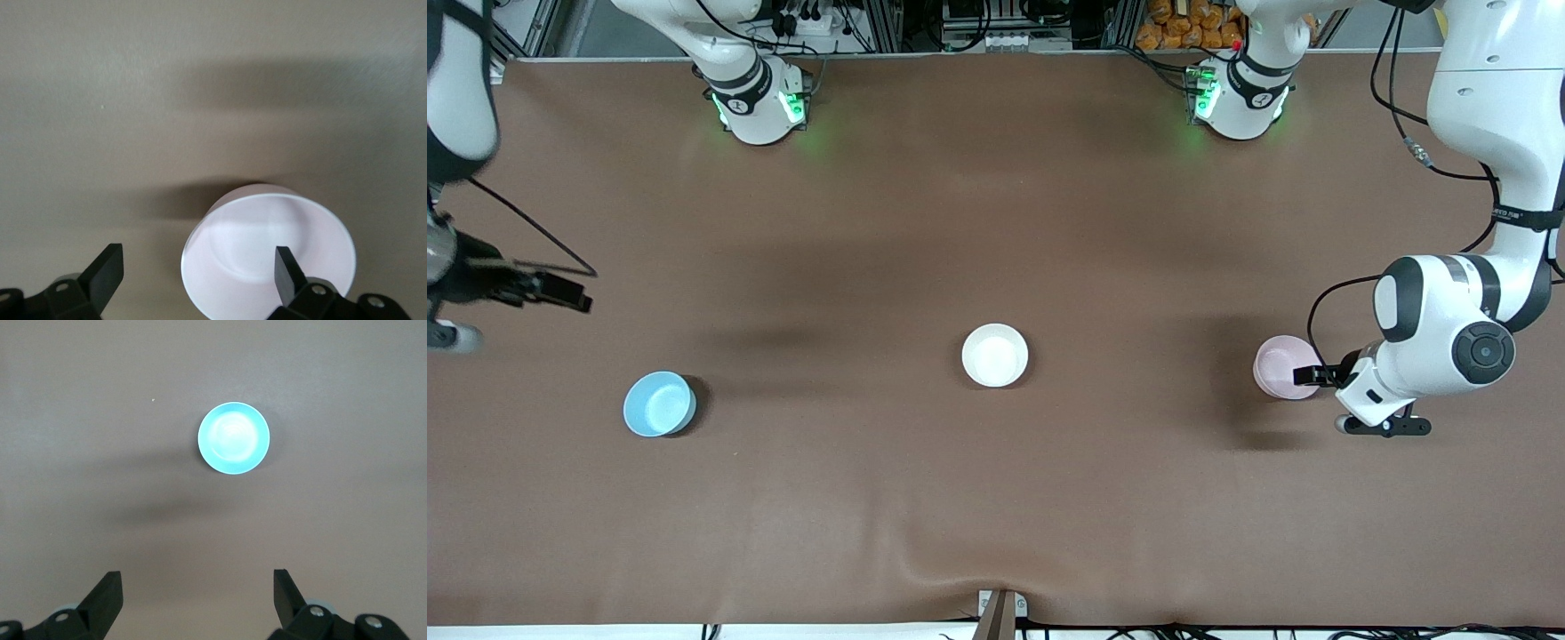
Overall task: Stack pink and blue bowls on white bowl
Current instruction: 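Grasp the pink bowl with the left gripper while the right gripper approaches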
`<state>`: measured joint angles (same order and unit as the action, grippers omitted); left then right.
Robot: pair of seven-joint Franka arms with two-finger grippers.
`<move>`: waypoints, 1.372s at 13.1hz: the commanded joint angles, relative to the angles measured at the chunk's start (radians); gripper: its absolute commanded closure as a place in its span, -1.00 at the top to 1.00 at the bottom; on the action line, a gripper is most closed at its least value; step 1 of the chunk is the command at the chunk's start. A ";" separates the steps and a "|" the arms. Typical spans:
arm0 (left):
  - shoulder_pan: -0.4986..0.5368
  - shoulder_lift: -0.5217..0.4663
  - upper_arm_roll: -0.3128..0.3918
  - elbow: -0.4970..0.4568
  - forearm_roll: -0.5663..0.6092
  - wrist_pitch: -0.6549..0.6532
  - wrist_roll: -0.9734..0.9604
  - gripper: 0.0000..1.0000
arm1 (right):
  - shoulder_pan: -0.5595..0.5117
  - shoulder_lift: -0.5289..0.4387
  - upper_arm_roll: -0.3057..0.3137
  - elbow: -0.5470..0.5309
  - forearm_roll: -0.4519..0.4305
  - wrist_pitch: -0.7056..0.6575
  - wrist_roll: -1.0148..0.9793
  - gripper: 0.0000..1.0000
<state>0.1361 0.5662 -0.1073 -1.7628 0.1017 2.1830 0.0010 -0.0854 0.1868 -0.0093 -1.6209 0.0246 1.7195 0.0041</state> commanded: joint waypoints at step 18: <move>0.033 -0.017 -0.052 -0.069 0.004 0.092 0.016 -1.00 | -0.083 0.201 0.006 0.013 -0.005 0.173 0.002 1.00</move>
<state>0.1691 0.5722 -0.1337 -1.8232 0.1004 2.2735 0.0578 -0.1526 0.3752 -0.0150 -1.6216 0.0245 1.8897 0.0040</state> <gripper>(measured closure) 0.969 0.000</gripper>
